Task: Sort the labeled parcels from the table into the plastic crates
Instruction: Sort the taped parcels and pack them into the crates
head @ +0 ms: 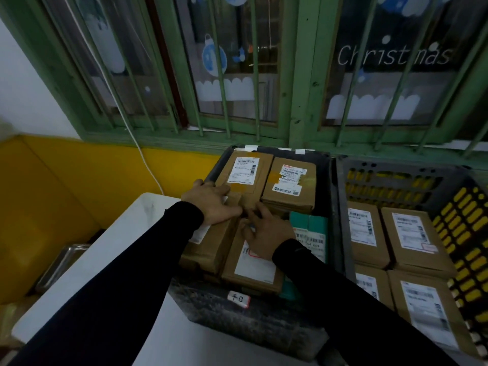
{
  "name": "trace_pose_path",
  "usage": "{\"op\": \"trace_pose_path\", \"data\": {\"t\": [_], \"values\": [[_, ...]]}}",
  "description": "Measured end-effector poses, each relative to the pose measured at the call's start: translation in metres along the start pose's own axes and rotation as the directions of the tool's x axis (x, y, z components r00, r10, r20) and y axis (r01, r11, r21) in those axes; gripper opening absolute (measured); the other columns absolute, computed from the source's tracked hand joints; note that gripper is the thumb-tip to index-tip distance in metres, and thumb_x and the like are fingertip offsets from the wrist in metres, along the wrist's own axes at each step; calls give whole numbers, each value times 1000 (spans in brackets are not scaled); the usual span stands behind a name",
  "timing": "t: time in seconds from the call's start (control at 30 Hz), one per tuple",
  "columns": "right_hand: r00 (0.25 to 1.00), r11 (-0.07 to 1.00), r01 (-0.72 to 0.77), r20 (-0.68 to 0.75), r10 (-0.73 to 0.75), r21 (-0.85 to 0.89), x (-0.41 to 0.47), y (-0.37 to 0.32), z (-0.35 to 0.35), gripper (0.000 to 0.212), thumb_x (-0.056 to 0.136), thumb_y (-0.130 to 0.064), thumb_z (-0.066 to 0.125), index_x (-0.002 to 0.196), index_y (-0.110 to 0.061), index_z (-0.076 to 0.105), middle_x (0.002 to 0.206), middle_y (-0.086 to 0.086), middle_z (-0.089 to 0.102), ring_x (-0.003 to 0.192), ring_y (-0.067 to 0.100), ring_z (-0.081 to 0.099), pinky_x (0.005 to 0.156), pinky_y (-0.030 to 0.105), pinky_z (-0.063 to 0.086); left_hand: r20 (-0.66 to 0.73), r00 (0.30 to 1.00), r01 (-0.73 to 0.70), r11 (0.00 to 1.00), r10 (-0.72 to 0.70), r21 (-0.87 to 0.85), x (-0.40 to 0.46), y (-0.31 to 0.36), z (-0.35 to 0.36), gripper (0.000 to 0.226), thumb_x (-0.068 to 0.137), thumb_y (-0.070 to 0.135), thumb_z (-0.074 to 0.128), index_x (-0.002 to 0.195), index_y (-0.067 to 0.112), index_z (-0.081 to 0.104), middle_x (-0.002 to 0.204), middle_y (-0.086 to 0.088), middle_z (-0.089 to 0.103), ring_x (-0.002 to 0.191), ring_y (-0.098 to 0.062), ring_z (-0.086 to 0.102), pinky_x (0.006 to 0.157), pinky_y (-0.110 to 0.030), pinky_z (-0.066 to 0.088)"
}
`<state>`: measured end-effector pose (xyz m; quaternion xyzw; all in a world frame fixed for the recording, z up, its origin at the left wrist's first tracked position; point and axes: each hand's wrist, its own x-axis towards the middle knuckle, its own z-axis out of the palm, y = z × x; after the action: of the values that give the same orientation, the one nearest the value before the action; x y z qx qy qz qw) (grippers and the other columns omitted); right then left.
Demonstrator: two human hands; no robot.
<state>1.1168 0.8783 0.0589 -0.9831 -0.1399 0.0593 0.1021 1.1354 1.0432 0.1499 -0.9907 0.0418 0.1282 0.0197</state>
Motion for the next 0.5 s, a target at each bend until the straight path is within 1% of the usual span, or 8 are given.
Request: {"op": "trace_pose_path", "data": {"t": [0.07,0.13,0.27,0.33,0.4,0.43,0.47,0.5], "values": [[1000,1000,4,-29,-3,10,-3,-2,1,62,100,-59,21,156,-32,19,164,0,9,130,35,45,99,45,41,-59,998,23,998,-26,-51,2,-1,12,97,62,84,22,145,36,33,151,-5,37,138,-30,27,108,-48,33],[1000,1000,-7,-22,7,8,-2,-3,0,62,100,-57,20,157,-31,18,165,0,8,130,36,44,100,47,38,-153,987,43,995,-57,-94,1,0,20,83,72,79,31,144,38,36,149,1,38,138,-28,27,105,-48,37],[1000,1000,4,9,-4,5,-1,-1,3,61,102,-55,17,157,-31,13,166,-2,3,137,34,35,106,48,28,-238,968,50,987,-86,-154,-6,3,22,83,70,75,36,145,37,37,149,2,37,140,-26,25,107,-50,35],[1000,1000,12,2,-12,-1,0,3,6,61,102,-54,16,158,-30,12,166,-1,3,142,31,29,111,48,24,-233,969,40,986,-77,-159,-4,2,23,82,74,75,36,146,36,35,151,1,34,142,-26,23,108,-50,32],[999,999,29,20,-30,19,0,5,6,66,98,-56,11,158,-28,13,166,0,6,147,30,21,116,48,18,-209,976,36,990,-65,-138,-4,1,24,79,78,75,33,148,37,31,154,0,31,143,-27,20,109,-51,29],[999,998,48,10,-48,43,-1,5,5,70,95,-57,8,157,-26,16,165,2,10,147,30,20,118,47,17,-200,978,32,990,-59,-135,-2,0,24,77,82,75,31,149,38,29,156,1,28,144,-27,19,110,-51,27],[997,994,74,-29,-72,77,-3,4,2,72,94,-57,7,156,-23,22,163,4,17,146,31,23,118,45,19,-182,982,27,989,-53,-145,-1,0,23,75,85,74,28,151,38,26,158,1,25,145,-26,16,112,-51,25],[992,987,102,-84,-92,125,-7,2,-2,69,97,-55,10,154,-20,28,160,6,24,144,31,27,117,42,23,-159,986,19,984,-47,-175,-1,-2,21,71,90,72,25,152,38,23,160,2,21,147,-25,14,114,-51,22]]}}
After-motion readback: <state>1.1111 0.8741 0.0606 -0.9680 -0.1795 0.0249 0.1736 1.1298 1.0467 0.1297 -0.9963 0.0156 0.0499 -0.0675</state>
